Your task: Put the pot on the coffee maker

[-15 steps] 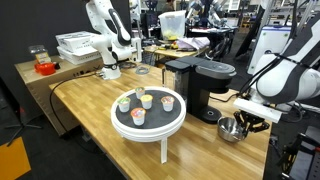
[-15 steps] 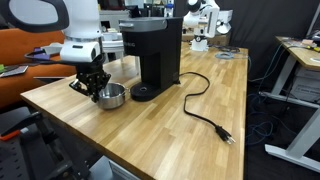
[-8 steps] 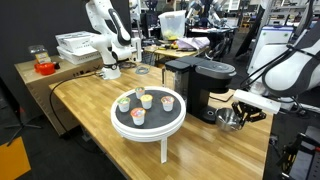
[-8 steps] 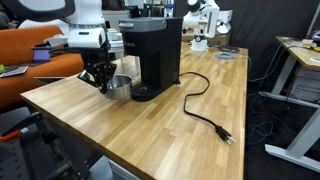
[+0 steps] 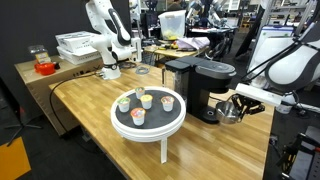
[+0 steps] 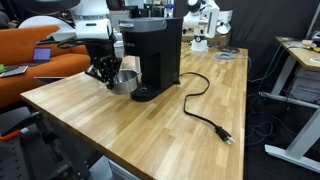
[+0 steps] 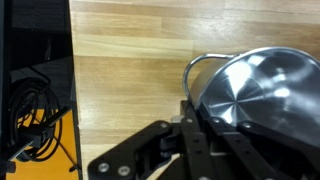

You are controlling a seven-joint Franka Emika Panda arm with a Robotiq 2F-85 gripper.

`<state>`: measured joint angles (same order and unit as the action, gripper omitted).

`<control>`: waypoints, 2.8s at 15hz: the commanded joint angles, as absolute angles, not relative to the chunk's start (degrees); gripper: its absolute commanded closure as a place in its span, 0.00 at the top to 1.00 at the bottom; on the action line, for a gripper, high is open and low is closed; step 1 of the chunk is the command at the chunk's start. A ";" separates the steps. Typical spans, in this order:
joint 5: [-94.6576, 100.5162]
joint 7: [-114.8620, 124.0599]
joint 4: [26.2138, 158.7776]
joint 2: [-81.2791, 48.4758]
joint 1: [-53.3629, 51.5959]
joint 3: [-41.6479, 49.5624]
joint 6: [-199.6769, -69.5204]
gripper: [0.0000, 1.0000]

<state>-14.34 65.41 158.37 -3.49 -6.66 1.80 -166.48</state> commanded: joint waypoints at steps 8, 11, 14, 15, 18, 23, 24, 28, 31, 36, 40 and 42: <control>-19.65 51.41 153.01 -6.83 -4.33 -0.90 -164.25 0.02; -19.75 48.63 150.68 -9.01 -3.97 -0.51 -163.97 0.02; -18.60 47.55 149.05 -11.04 -3.59 0.47 -163.86 0.02; -18.70 47.05 148.67 -11.63 -3.34 0.61 -163.79 0.02; -18.93 45.88 147.80 -13.30 -2.74 0.97 -163.86 0.02; -19.56 44.86 146.46 -15.16 -2.04 0.80 -163.44 0.02; -19.73 44.85 146.27 -15.33 -1.97 0.73 -163.27 0.02; -24.83 44.65 145.25 -16.04 -0.38 -1.30 -162.63 0.02; -29.45 44.84 144.36 -16.58 0.03 -2.04 -162.51 0.02; -28.68 51.00 144.90 -17.20 -2.29 1.51 -163.83 0.02; -30.76 52.63 143.78 -17.77 -1.51 0.30 -163.35 0.02; -32.14 52.70 142.92 -17.93 -1.27 -0.89 -162.92 0.02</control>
<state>-29.85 51.07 145.92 -16.51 -1.95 0.58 -164.14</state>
